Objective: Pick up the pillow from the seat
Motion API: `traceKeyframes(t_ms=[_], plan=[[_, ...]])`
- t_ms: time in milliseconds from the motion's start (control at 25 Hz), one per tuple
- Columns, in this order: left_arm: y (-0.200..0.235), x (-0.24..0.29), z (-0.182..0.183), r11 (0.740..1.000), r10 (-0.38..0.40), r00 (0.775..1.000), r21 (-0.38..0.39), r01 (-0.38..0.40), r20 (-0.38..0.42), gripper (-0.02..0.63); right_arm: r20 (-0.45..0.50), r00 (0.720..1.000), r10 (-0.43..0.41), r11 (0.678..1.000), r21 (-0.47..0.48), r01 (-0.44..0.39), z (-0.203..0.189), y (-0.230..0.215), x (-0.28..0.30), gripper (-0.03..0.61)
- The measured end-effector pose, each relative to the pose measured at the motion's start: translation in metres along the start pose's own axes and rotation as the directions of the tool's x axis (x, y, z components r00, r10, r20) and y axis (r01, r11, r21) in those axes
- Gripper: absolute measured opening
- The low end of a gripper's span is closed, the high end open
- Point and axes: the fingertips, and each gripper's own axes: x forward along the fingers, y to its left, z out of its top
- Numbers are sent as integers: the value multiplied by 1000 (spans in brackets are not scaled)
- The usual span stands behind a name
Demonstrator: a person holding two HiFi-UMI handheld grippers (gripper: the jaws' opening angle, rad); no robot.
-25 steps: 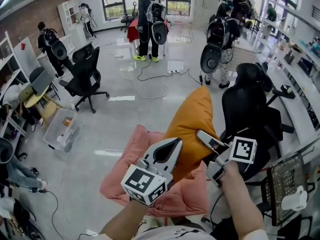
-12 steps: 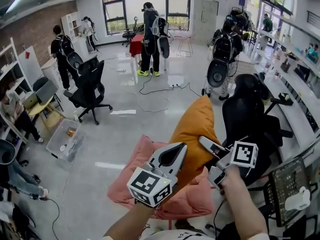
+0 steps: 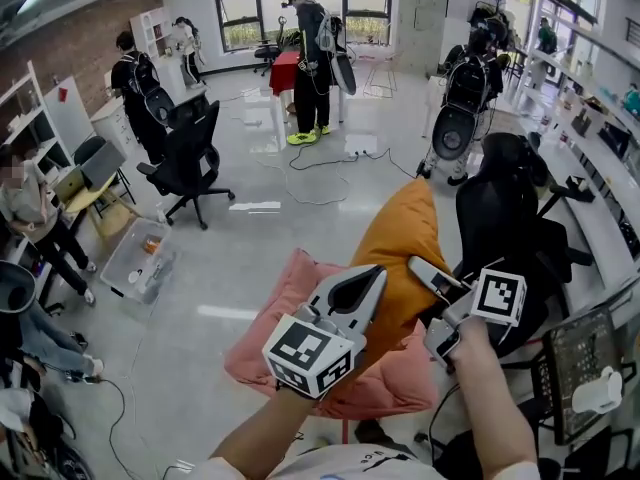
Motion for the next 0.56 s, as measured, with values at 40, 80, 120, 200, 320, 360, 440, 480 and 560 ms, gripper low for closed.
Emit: traceKeyframes(t_ms=[40,80,120,200,320,360,440,480,560], plan=[[-1,0,1,1000,1,1000,2,-1,0,11,0,1000,-1,1000,0,1,0,1,-1,81],[-1,-1,2,1000,1,1000,4,-1,1,11,1,1000,-1,1000,-1,1,-1,2,-1,81],[-1,-3,2,1000,2,1000,6,-2,2,11,2,1000,2,1000,-2,-2,-2,3,-1,81],[0,-7,0,1000,3,1000,7,-3,3,11,4,1000,10,1000,-3,-10,-5,5,1,81],[-2,-7,0,1000,4,1000,6,-4,4,11,4,1000,17,1000,-3,-17,-6,6,0,81],[-3,-6,0,1000,4,1000,6,-4,4,11,4,1000,16,1000,-1,-16,-5,6,-1,81],[-7,-2,2,1000,5,1000,5,-5,4,11,4,1000,13,1000,2,-13,-1,5,-5,80],[-8,-1,2,1000,5,1000,5,-5,4,11,4,1000,11,1000,3,-11,1,5,-7,81],[-11,2,3,1000,7,1000,5,-7,3,11,3,1000,6,1000,2,-6,4,4,-10,81]])
